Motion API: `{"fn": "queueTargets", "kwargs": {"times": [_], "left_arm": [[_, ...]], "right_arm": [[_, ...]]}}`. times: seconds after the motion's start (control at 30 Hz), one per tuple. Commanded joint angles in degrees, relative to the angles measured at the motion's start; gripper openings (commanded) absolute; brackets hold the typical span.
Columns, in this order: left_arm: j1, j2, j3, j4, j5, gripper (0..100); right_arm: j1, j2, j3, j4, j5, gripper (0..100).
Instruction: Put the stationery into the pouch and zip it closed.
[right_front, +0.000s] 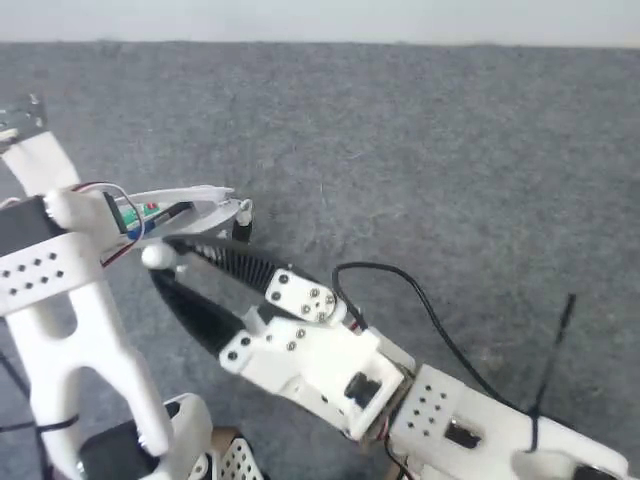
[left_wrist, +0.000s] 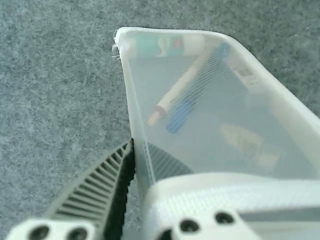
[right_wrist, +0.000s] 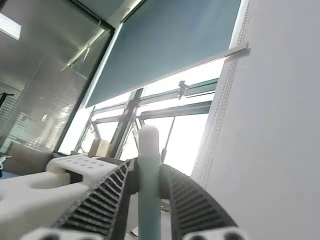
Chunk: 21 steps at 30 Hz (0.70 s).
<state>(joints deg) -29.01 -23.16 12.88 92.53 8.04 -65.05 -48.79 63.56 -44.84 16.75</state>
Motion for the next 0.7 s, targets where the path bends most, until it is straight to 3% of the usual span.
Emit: {"fn": "queueTargets", "kwargs": {"times": [0.0,0.37,0.67], "left_arm": [[0.5,-0.8,-0.2,-1.8,0.7,1],[0.4,-0.8,-0.2,-1.8,0.7,1],[0.4,-0.8,-0.2,-1.8,0.6,1]], "right_arm": [[2.8,6.7,-1.1,-11.8,0.6,0.6],[6.4,29.6,-10.5,-25.1,0.7,0.6],[7.4,35.1,-14.4,-28.8,0.4,0.6]]}}
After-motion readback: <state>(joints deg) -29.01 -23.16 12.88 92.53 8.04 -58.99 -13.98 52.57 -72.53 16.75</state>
